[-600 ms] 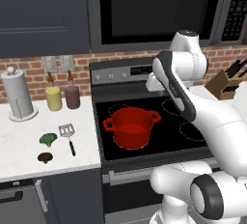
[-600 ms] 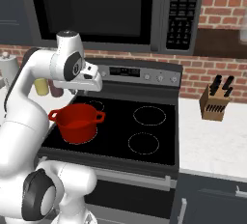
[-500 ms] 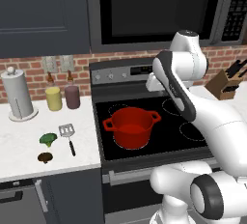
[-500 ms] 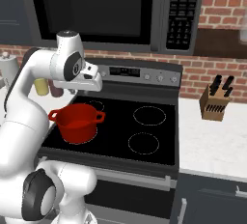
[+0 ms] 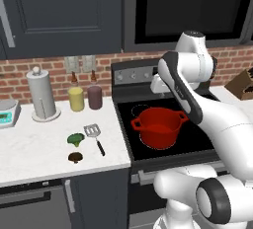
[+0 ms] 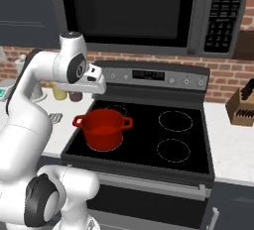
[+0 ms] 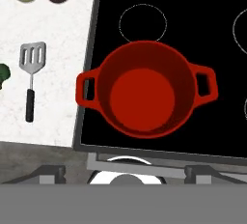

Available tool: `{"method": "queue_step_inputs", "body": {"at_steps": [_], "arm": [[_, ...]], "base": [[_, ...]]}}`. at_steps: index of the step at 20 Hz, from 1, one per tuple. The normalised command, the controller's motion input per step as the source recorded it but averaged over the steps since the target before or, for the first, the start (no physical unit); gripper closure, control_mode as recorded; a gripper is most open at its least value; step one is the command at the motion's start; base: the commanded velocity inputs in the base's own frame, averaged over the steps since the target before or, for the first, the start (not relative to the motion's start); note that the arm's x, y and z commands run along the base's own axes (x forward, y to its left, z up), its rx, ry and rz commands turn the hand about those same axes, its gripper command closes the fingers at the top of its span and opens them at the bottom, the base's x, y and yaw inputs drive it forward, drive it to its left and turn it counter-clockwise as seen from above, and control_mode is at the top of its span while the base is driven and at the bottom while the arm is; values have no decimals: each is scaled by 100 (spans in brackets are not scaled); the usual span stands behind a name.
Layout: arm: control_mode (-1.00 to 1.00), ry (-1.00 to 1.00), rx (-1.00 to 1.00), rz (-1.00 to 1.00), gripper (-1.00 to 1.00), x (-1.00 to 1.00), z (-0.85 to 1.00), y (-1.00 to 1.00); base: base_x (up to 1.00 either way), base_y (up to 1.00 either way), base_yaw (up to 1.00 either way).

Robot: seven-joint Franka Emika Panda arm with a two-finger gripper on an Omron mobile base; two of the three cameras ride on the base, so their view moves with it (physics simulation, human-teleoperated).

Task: Put the mushroom and broccoli in the pot. Retrieve the spatula and lightly stir the vegetables in the pot.

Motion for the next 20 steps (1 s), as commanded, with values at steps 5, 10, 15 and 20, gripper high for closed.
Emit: {"method": "queue_step_inputs", "body": {"at_steps": [5, 10, 15, 20], "arm": [[100, 0, 0, 0, -100, 0, 0, 0], [100, 0, 0, 0, -100, 0, 0, 0], [100, 0, 0, 0, -100, 0, 0, 0], [100, 0, 0, 0, -100, 0, 0, 0]], "base": [[1, 67, -1], [7, 30, -1], [2, 0, 0], [9, 2, 0]]}}
